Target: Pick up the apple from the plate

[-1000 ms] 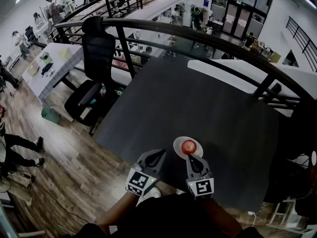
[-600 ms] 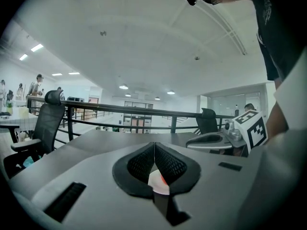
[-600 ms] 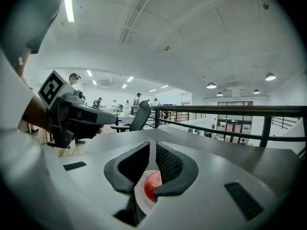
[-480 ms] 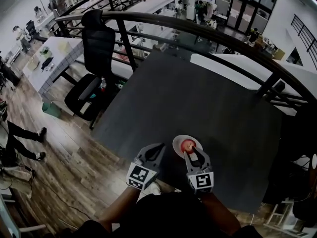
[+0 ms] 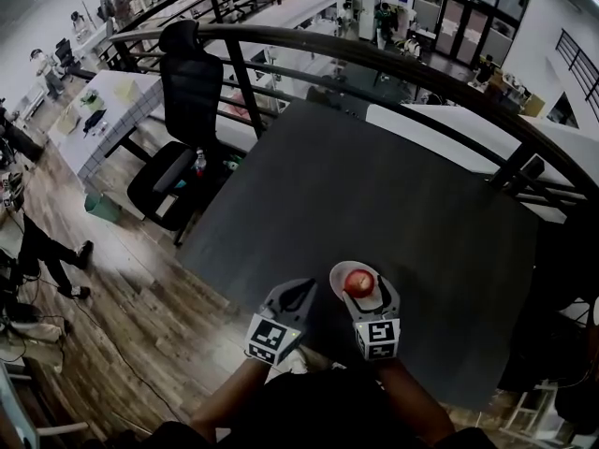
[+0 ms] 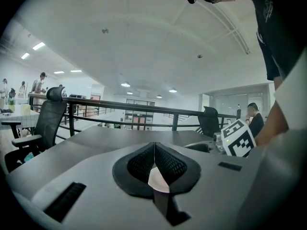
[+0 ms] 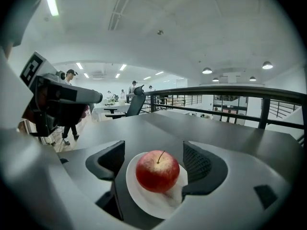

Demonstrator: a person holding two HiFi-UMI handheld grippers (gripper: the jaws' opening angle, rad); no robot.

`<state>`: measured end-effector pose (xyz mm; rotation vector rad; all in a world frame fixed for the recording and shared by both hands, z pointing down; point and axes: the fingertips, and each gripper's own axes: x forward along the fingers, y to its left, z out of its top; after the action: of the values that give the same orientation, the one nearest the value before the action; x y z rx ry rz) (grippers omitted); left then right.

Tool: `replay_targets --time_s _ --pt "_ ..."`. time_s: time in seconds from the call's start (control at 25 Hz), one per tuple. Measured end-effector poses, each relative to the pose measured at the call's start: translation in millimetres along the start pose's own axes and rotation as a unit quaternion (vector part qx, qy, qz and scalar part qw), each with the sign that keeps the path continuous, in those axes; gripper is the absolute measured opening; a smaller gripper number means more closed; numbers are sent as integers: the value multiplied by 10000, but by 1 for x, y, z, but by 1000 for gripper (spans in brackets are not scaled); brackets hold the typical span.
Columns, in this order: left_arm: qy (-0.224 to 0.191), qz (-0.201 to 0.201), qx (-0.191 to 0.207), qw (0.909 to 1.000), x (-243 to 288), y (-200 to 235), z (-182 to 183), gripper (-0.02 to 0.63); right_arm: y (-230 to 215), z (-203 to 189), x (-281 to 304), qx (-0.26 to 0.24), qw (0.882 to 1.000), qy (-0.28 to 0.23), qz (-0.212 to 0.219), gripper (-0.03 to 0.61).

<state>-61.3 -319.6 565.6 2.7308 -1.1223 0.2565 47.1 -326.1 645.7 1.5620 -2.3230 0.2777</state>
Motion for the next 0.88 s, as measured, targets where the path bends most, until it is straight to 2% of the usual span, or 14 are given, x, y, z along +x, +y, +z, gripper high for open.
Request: replay_targets --time_s 0.52,0.88 --pt "196 122 -64 9997 2 -7 -15 23 -6 -43 31 381 9969 689 7 417" --pt "158 241 -63 9996 -5 -2 -15 23 -3 -51 39 221 9963 815 164 414"
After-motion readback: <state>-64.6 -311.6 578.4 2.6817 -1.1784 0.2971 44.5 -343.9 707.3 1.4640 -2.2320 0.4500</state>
